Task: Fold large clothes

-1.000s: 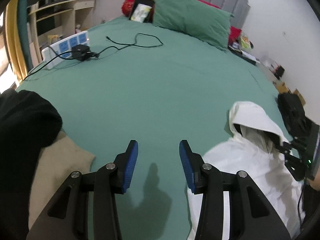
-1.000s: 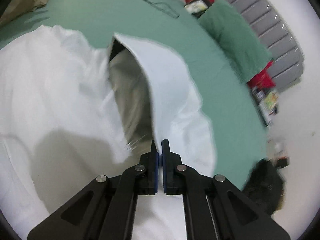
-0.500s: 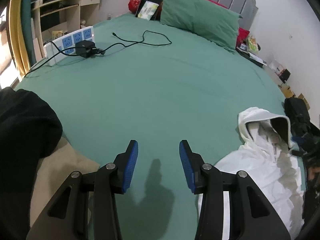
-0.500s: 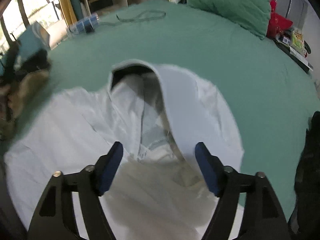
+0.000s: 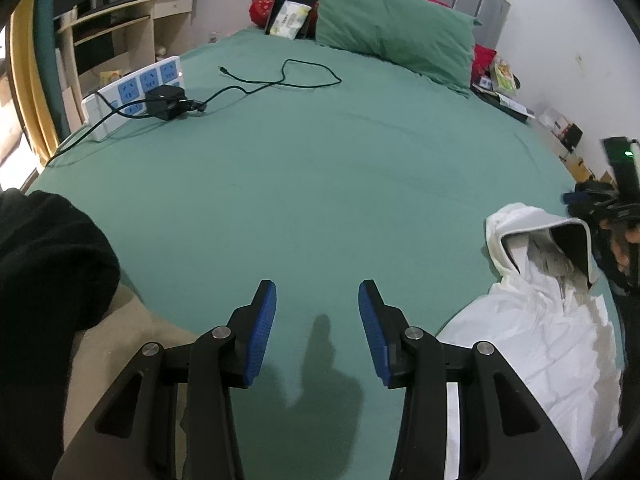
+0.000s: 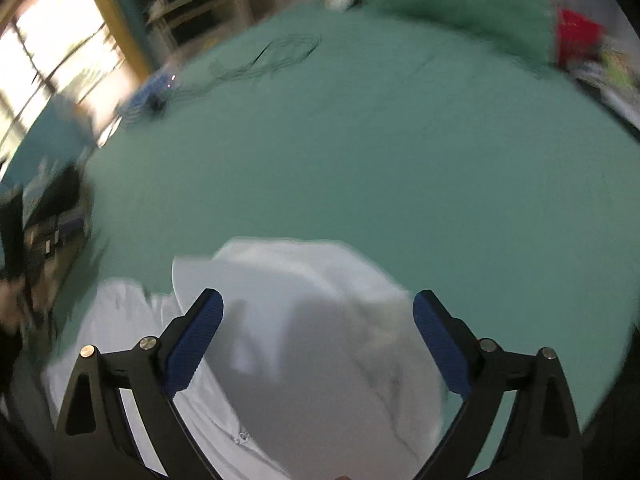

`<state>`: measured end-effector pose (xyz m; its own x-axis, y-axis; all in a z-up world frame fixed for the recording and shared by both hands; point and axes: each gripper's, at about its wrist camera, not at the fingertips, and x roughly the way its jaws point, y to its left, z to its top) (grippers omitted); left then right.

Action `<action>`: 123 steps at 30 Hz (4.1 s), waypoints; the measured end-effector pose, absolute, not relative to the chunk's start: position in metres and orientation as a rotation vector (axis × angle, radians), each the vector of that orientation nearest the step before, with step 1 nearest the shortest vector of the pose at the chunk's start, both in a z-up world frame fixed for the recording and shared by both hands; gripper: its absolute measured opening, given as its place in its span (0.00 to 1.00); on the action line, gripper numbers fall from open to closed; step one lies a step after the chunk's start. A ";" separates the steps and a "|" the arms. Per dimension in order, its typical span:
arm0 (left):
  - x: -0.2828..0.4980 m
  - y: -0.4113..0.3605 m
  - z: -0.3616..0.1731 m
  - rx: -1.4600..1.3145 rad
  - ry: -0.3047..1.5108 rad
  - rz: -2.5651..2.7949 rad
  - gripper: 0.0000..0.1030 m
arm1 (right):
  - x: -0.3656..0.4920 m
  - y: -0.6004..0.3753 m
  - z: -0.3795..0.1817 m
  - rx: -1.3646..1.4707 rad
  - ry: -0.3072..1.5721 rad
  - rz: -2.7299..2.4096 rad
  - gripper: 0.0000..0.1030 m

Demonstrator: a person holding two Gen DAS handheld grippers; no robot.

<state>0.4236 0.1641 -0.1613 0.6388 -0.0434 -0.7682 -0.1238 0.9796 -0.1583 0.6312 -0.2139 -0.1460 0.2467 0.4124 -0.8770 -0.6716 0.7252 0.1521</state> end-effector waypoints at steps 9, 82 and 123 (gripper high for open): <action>0.425 0.153 -0.172 -0.170 0.917 0.008 0.44 | 0.612 -0.155 -0.217 -0.663 1.345 0.973 0.96; 0.342 -0.020 -0.165 -0.028 0.917 -0.362 0.02 | 0.335 -0.297 -0.149 -0.069 0.681 0.089 0.68; 0.150 0.113 -0.164 -0.319 0.940 0.106 0.56 | 0.188 -0.466 -0.177 -0.041 0.854 -0.049 0.68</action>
<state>0.1500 0.1132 -0.1638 0.5886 -0.0485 -0.8069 -0.2274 0.9479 -0.2229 0.1881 -0.4656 -0.1767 0.6562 -0.0599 -0.7522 0.0268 0.9981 -0.0562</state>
